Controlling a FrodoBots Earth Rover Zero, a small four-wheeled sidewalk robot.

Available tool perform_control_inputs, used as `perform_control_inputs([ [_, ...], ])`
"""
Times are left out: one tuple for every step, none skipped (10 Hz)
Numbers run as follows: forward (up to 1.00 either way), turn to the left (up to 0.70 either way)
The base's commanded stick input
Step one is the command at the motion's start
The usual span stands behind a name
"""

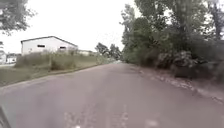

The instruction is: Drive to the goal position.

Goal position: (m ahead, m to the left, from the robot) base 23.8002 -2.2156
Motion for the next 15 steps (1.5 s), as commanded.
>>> perform_control_inputs([
  [1.00,-0.09],
  [1.00,-0.09],
  [1.00,-0.09],
  [1.00,-0.09],
  [1.00,-0.09],
  [1.00,-0.09],
  [1.00,-0.09],
  [1.00,-0.09],
  [1.00,-0.09],
  [1.00,-0.09],
  [1.00,-0.09],
  [1.00,-0.09],
  [1.00,-0.09],
  [1.00,-0.09],
  [1.00,-0.09],
])
